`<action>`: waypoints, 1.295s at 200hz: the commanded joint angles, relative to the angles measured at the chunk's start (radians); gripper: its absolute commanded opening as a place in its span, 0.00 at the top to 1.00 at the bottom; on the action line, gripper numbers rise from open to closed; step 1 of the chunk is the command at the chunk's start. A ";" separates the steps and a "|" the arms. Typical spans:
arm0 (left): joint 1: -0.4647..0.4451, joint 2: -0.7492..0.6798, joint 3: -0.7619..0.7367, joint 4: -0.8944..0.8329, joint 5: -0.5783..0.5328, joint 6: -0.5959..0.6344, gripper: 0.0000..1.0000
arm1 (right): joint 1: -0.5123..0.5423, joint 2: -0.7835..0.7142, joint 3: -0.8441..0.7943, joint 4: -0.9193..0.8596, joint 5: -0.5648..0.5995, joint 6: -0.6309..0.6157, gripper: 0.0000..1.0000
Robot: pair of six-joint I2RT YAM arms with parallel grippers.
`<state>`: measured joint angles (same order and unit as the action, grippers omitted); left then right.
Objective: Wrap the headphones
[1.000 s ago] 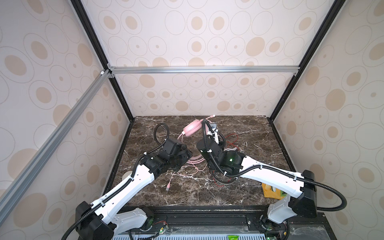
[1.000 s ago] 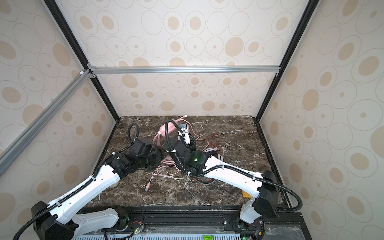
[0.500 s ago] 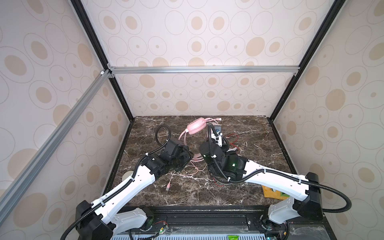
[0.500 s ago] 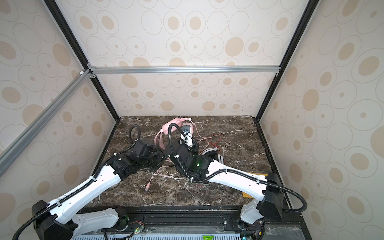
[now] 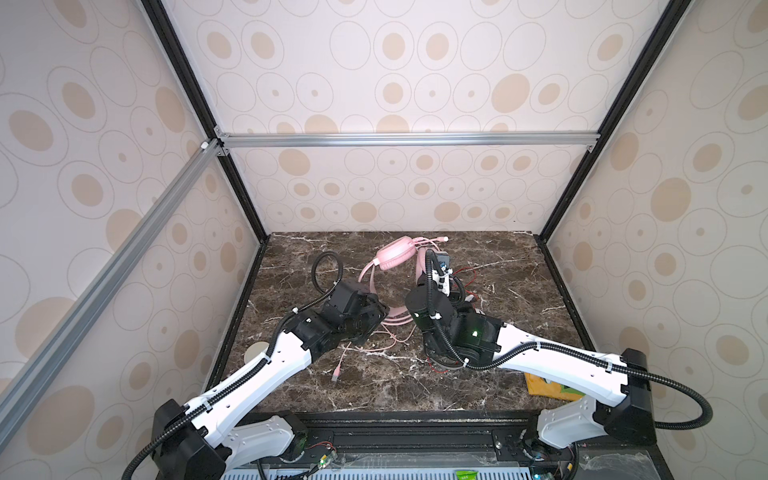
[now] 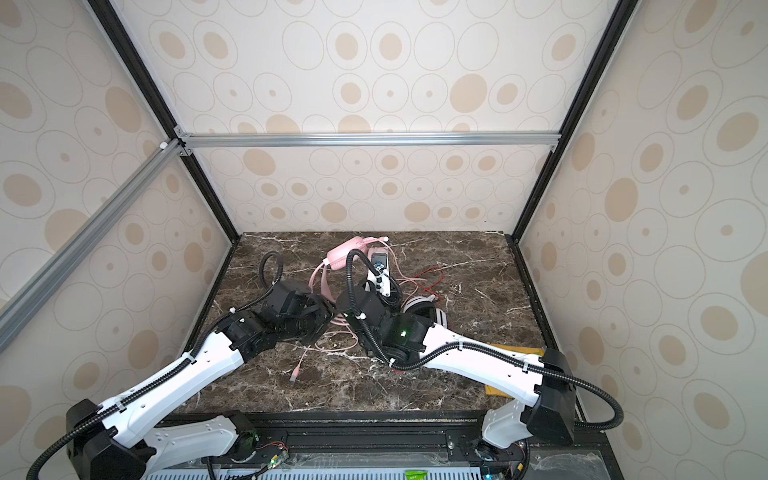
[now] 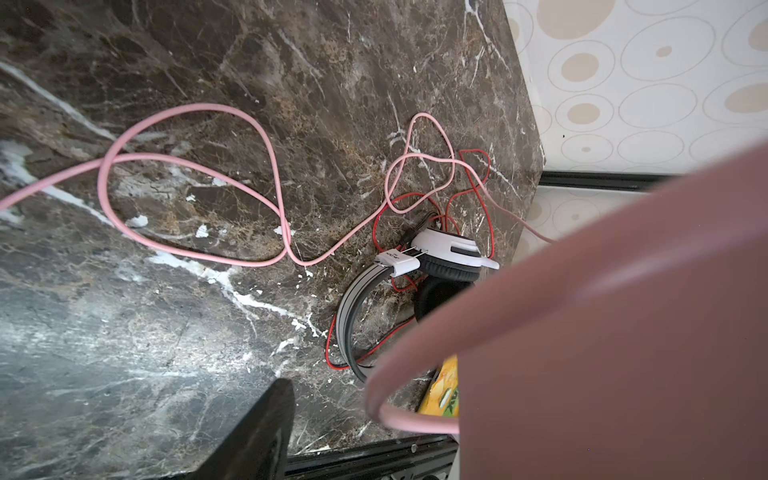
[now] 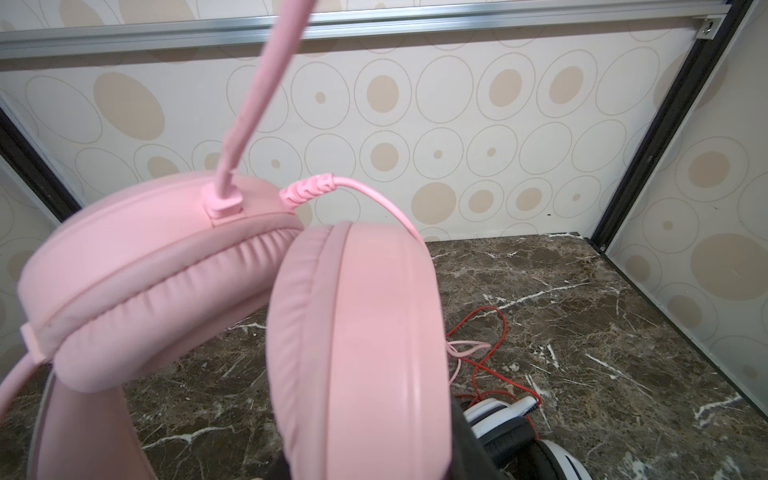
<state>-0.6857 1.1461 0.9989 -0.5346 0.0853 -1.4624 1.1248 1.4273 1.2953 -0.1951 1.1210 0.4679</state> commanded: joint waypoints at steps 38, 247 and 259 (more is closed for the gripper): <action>-0.004 -0.003 0.000 -0.019 -0.032 -0.014 0.21 | 0.007 -0.049 0.002 0.068 0.019 0.045 0.86; 0.018 -0.035 -0.003 0.014 -0.031 0.015 1.00 | 0.013 -0.075 -0.004 0.069 -0.050 0.021 0.56; 0.040 -0.051 -0.011 0.015 -0.031 0.027 1.00 | 0.013 -0.102 0.003 0.044 -0.137 -0.031 0.30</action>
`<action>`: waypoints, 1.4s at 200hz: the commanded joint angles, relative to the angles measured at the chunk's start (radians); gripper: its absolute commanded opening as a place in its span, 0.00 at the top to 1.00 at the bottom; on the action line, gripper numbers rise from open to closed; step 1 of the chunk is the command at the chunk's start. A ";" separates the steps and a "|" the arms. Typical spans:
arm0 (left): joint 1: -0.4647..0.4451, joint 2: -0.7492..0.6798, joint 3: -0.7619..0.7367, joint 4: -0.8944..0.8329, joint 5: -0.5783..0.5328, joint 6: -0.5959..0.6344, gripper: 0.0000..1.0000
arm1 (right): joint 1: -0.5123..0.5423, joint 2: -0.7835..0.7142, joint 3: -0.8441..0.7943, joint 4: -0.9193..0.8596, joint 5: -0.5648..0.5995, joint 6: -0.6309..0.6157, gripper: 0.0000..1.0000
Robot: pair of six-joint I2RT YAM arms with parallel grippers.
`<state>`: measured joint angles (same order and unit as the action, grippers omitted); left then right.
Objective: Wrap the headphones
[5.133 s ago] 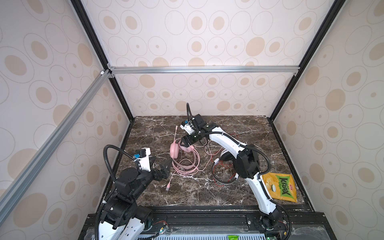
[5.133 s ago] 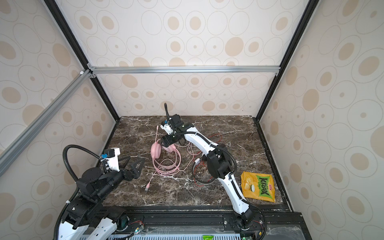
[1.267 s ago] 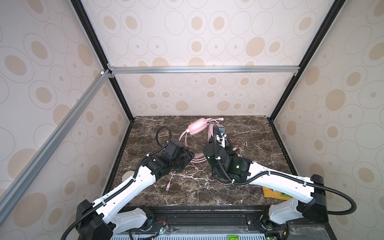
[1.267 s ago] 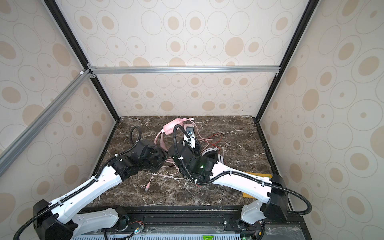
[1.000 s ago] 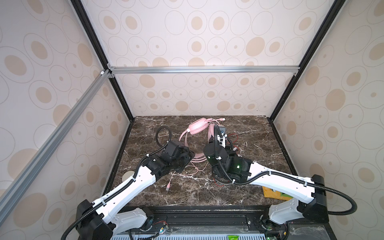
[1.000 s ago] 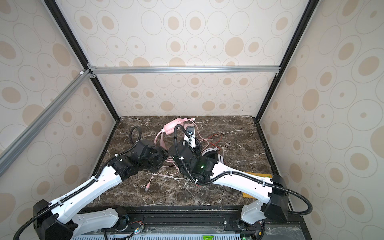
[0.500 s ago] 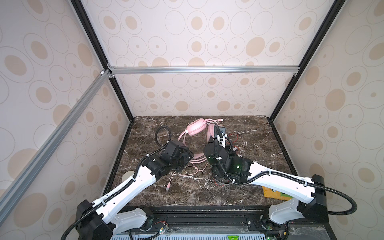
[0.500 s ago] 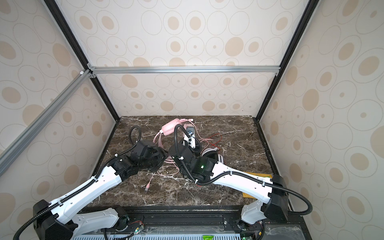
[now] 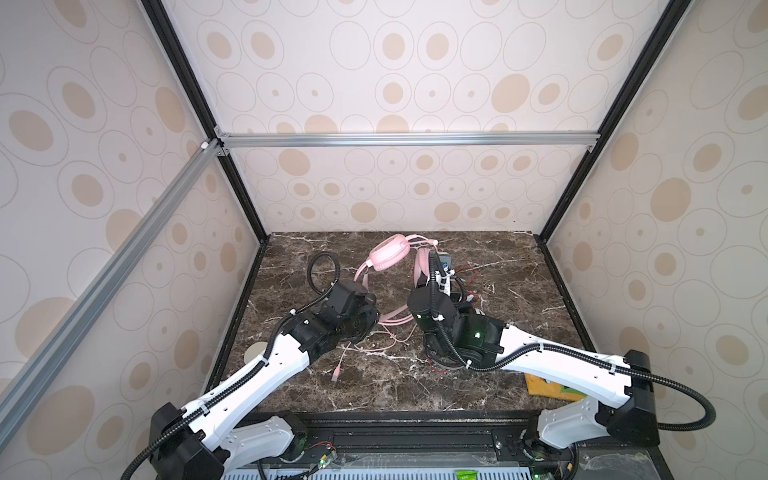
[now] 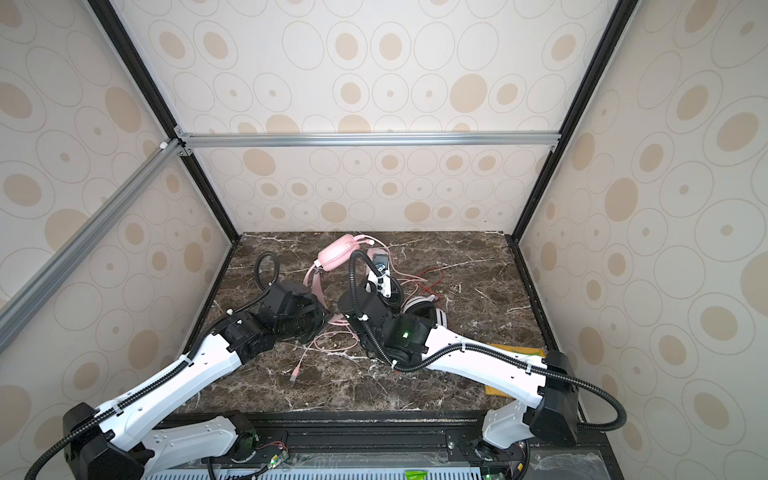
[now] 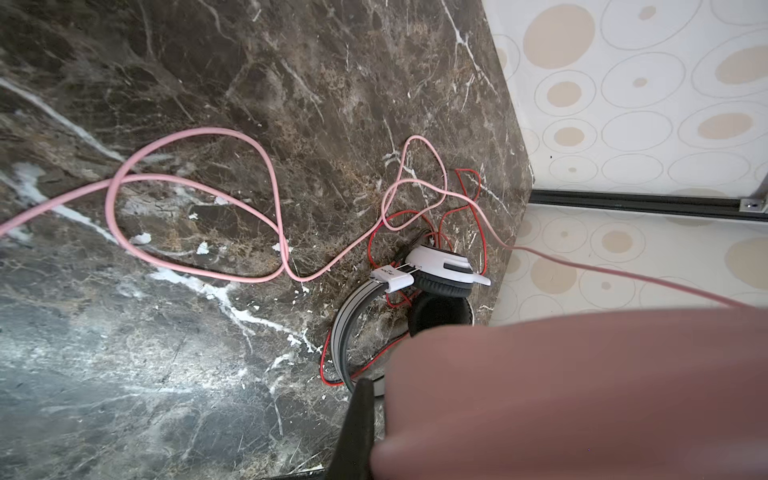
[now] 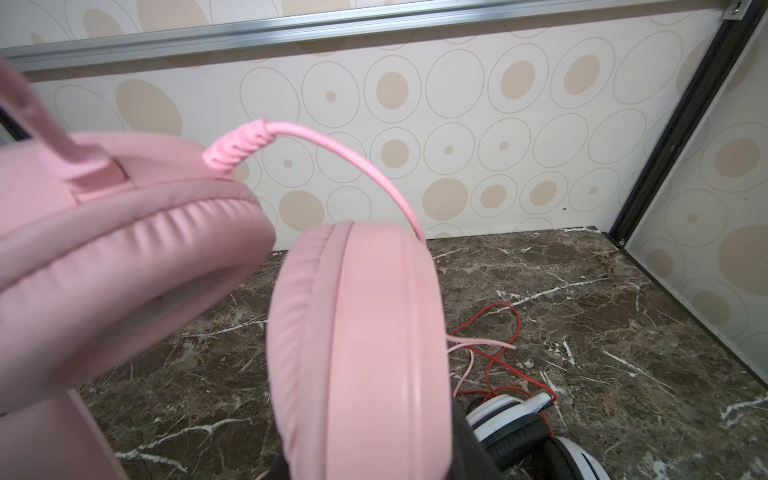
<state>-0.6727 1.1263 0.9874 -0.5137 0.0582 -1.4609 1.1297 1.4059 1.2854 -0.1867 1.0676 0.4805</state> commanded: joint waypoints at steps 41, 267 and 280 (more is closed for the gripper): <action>0.198 -0.124 -0.028 -0.011 -0.011 0.157 1.00 | 0.005 -0.319 -0.028 -0.156 -0.501 -0.125 0.23; 0.334 -0.047 0.884 -0.580 -0.047 0.353 1.00 | -0.763 -0.274 -0.389 -0.090 -1.593 -0.012 0.24; 0.334 -0.060 0.845 -0.543 -0.028 0.284 1.00 | -0.725 -0.253 -0.379 -0.062 -1.570 -0.048 0.24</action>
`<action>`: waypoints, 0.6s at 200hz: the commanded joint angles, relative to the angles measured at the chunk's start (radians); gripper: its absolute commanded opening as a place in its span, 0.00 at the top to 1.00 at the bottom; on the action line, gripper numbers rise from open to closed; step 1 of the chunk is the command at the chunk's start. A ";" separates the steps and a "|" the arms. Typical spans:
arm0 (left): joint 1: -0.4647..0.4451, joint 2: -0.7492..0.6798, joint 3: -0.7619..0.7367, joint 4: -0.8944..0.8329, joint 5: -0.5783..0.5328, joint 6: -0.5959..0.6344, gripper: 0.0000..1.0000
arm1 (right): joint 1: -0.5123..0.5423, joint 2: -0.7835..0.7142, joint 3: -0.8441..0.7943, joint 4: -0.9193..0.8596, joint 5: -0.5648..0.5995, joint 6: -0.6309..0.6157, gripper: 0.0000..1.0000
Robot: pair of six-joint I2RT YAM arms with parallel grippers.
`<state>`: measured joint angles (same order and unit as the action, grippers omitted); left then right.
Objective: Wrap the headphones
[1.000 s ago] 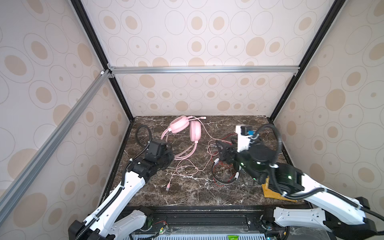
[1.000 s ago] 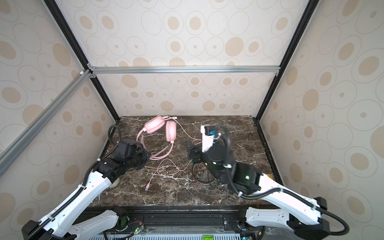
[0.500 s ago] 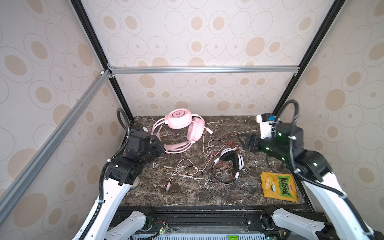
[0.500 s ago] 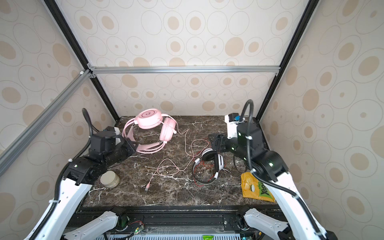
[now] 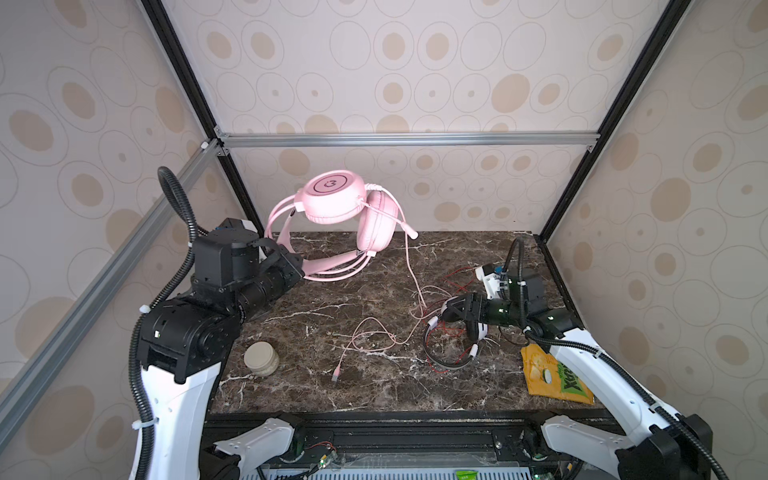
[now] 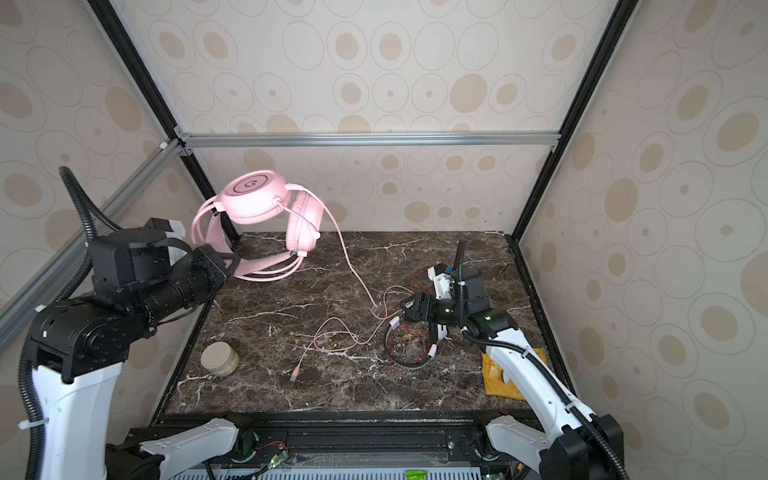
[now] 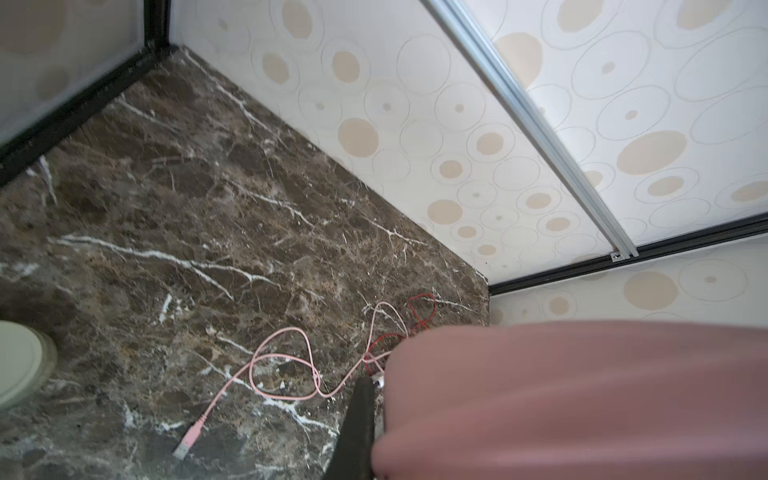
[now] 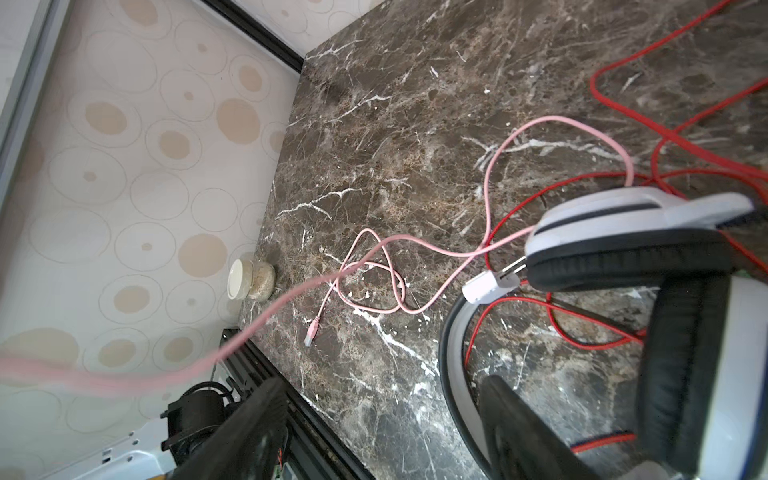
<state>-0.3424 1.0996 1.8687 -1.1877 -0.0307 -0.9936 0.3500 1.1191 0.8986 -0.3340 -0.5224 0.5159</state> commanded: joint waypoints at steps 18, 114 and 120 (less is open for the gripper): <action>0.004 -0.071 -0.104 0.238 0.068 -0.224 1.00 | 0.108 0.057 0.008 0.140 0.055 -0.146 0.27; 0.003 -0.059 -0.132 0.382 0.126 -0.271 1.00 | 0.288 0.054 -0.147 0.582 0.260 -0.476 0.29; 0.004 -0.054 -0.128 0.386 0.133 -0.271 1.00 | 0.287 0.068 -0.156 0.622 0.257 -0.481 0.30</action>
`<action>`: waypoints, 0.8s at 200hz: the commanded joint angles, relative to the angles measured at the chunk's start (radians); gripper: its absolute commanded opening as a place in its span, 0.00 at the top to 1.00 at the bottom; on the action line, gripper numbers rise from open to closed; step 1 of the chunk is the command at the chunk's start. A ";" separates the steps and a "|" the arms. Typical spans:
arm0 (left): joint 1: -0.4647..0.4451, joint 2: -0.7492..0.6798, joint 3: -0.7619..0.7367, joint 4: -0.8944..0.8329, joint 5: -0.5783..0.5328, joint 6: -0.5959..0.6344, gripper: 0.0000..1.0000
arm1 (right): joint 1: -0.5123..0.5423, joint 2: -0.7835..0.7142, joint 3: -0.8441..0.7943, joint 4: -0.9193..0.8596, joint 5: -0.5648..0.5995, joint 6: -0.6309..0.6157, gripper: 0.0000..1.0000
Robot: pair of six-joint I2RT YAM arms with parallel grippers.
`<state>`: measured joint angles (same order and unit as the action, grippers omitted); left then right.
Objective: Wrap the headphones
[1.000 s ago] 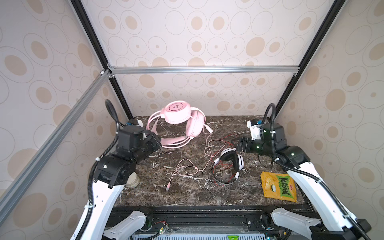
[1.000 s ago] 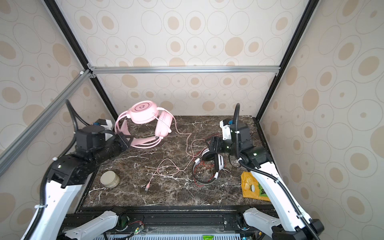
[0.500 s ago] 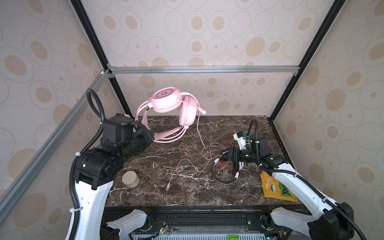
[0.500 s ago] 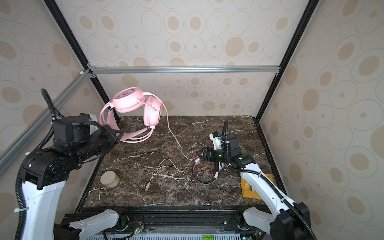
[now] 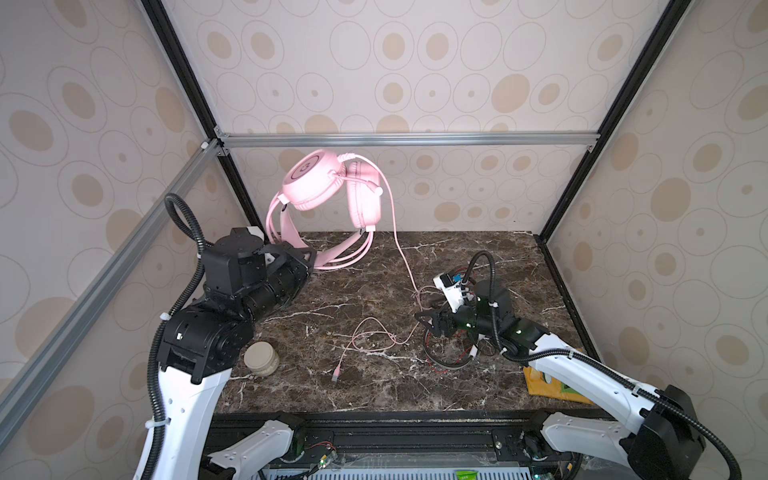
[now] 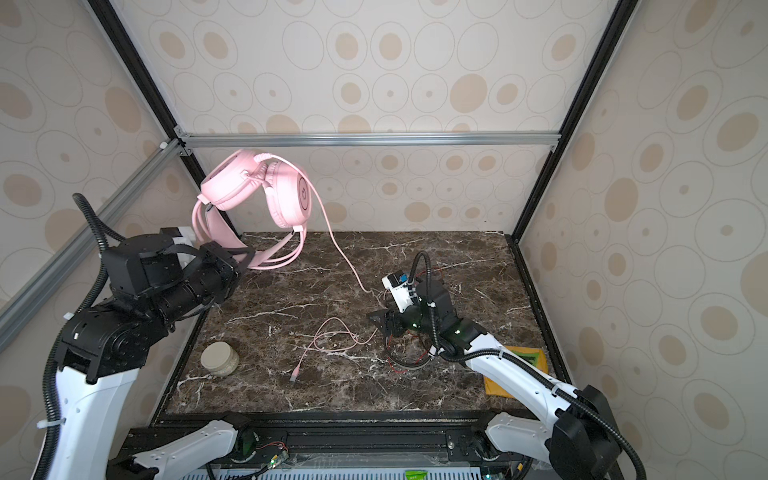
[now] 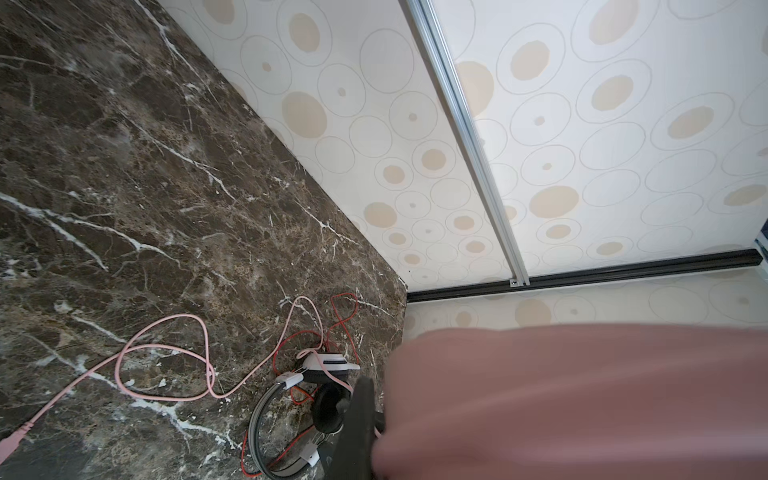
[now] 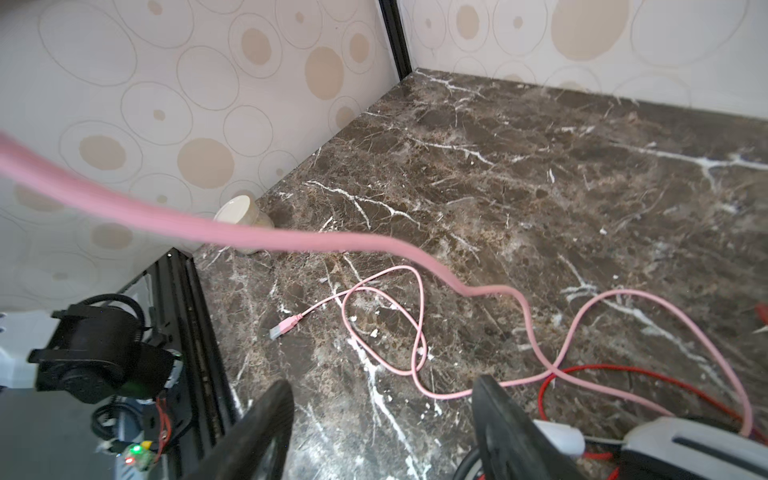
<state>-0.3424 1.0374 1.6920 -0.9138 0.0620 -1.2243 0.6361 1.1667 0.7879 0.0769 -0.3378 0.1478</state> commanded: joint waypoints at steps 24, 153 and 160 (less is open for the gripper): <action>0.003 0.028 0.076 0.117 0.059 -0.033 1.00 | 0.002 0.105 -0.026 0.270 0.095 -0.109 0.42; 0.006 0.070 0.139 0.119 0.078 -0.039 1.00 | 0.001 0.346 -0.003 0.537 0.224 -0.072 0.69; 0.005 0.071 0.141 0.118 0.076 -0.040 1.00 | 0.002 0.341 -0.007 0.532 0.202 -0.068 0.74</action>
<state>-0.3424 1.1114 1.7775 -0.8745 0.1234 -1.2343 0.6346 1.5017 0.7536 0.5976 -0.1184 0.0818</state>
